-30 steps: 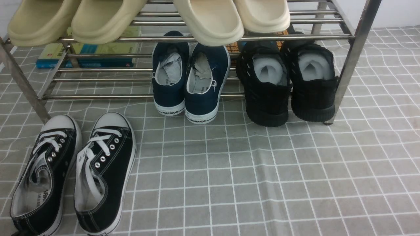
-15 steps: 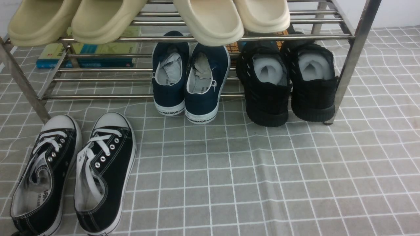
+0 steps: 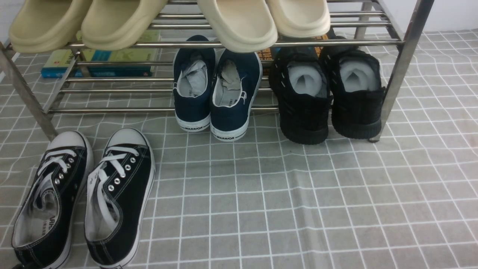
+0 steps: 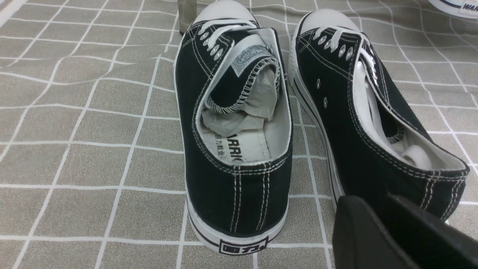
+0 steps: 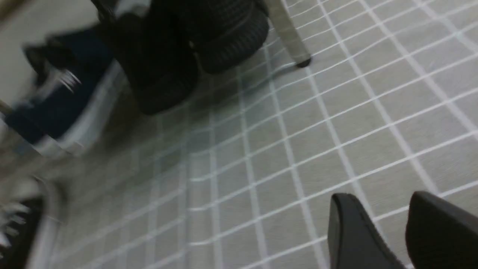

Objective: Take the shoes off the shelf with your hand from the grey coffee tablecloth.

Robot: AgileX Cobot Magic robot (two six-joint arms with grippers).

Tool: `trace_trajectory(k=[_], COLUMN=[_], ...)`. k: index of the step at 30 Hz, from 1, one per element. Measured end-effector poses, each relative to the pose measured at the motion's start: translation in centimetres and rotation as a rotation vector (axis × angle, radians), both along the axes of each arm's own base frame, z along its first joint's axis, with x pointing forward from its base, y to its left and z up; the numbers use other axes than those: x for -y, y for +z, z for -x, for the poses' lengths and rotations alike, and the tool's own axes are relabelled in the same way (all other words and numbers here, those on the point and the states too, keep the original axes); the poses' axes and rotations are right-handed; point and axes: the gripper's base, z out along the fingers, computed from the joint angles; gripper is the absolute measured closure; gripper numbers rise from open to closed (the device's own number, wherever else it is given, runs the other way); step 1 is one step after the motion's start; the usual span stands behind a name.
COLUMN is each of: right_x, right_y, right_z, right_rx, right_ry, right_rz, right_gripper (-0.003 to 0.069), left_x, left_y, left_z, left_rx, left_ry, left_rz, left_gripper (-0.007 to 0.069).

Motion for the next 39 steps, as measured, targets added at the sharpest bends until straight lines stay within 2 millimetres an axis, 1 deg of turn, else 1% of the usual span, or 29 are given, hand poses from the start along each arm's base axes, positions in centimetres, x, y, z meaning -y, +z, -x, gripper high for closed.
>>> trace_trajectory(k=[1,3,7,9,12,14,15,16,17,18,19,21,22,23,24,25,26,27,29,30,31,32,33,34,37,39], right_x=[-0.2,-0.3,-0.2,-0.2,-0.1,-0.3,-0.5,-0.7,-1.0,-1.0,-1.4,-2.1,-2.8,-2.9,-4.0,-5.0,-5.2,-6.7,-8.5,-9.6,-9.8,-11.5,-11.8,-12.4,-15.8,-17.5], right_y=[0.1,0.5,0.9,2.7,7.4,9.9,11.6,12.7,13.5,13.4,14.0,14.6,15.0,15.0,15.6,16.3,16.1,16.6,16.6,16.4,16.7,15.7,15.6,15.4,15.1,15.7], right_z=[0.0,0.0,-0.1,0.0,0.2,-0.4,-1.2,-1.9,-3.1,-3.4,-5.3,-7.9,-9.4,-9.6,-11.1,-12.5,-12.7,-14.5,-16.8,-18.7,-18.7,-21.4,-21.5,-22.6,-25.4,-26.6], right_rx=[-0.009,0.002,0.031,0.109,0.228,0.228,0.185,0.137,0.053,0.034,-0.104,-0.287,-0.357,-0.369,-0.397,-0.389,-0.398,-0.392,-0.409,-0.433,-0.424,-0.479,-0.486,-0.501,-0.526,-0.507], right_ry=[-0.007,-0.020,-0.033,-0.016,0.013,0.042,0.080,0.117,0.164,0.166,0.241,0.356,0.448,0.460,0.576,0.659,0.674,0.758,0.824,0.850,0.852,0.875,0.878,0.882,0.882,0.853], right_rz=[-0.115,-0.233,-0.300,-0.232,-0.038,0.085,0.176,0.220,0.265,0.272,0.307,0.317,0.328,0.322,0.332,0.333,0.330,0.333,0.352,0.385,0.386,0.451,0.456,0.488,0.611,0.672], right_gripper=[0.0420,0.0420,0.0423,0.0458,0.0564,0.0629,0.0658,0.0664,0.0664,0.0664,0.0659,0.0653,0.0645,0.0643,0.0632,0.0620,0.0620,0.0606,0.0590,0.0581,0.0580,0.0564,0.0562,0.0553,0.0515,0.0491], left_x=[0.0,0.0,0.0,0.0,0.0,0.0,0.0,0.0,0.0,0.0,0.0,0.0,0.0,0.0,0.0,0.0,0.0,0.0,0.0,0.0,0.0,0.0,0.0,0.0,0.0,0.0], left_y=[0.0,0.0,0.0,0.0,0.0,0.0,0.0,0.0,0.0,0.0,0.0,0.0,0.0,0.0,0.0,0.0,0.0,0.0,0.0,0.0,0.0,0.0,0.0,0.0,0.0,0.0], left_z=[0.0,0.0,0.0,0.0,0.0,0.0,0.0,0.0,0.0,0.0,0.0,0.0,0.0,0.0,0.0,0.0,0.0,0.0,0.0,0.0,0.0,0.0,0.0,0.0,0.0,0.0], left_rx=[0.000,0.000,0.000,0.000,0.000,0.000,0.000,0.000,0.000,0.000,0.000,0.000,0.000,0.000,0.000,0.000,0.000,0.000,0.000,0.000,0.000,0.000,0.000,0.000,0.000,0.000], left_ry=[0.000,0.000,0.000,0.000,0.000,0.000,0.000,0.000,0.000,0.000,0.000,0.000,0.000,0.000,0.000,0.000,0.000,0.000,0.000,0.000,0.000,0.000,0.000,0.000,0.000,0.000], left_rz=[0.000,-0.001,-0.001,-0.001,-0.001,-0.001,-0.002,-0.002,-0.002,-0.002,-0.002,-0.002,-0.002,-0.002,-0.002,-0.002,-0.002,-0.002,-0.002,-0.002,-0.002,-0.002,-0.002,-0.002,-0.002,-0.002], left_gripper=[0.0498,0.0498,0.0498,0.0498,0.0498,0.0496,0.0496,0.0496,0.0496,0.0496,0.0496,0.0496,0.0496,0.0496,0.0496,0.0494,0.0493,0.0489,0.0486,0.0485,0.0485,0.0483,0.0482,0.0482,0.0478,0.0476])
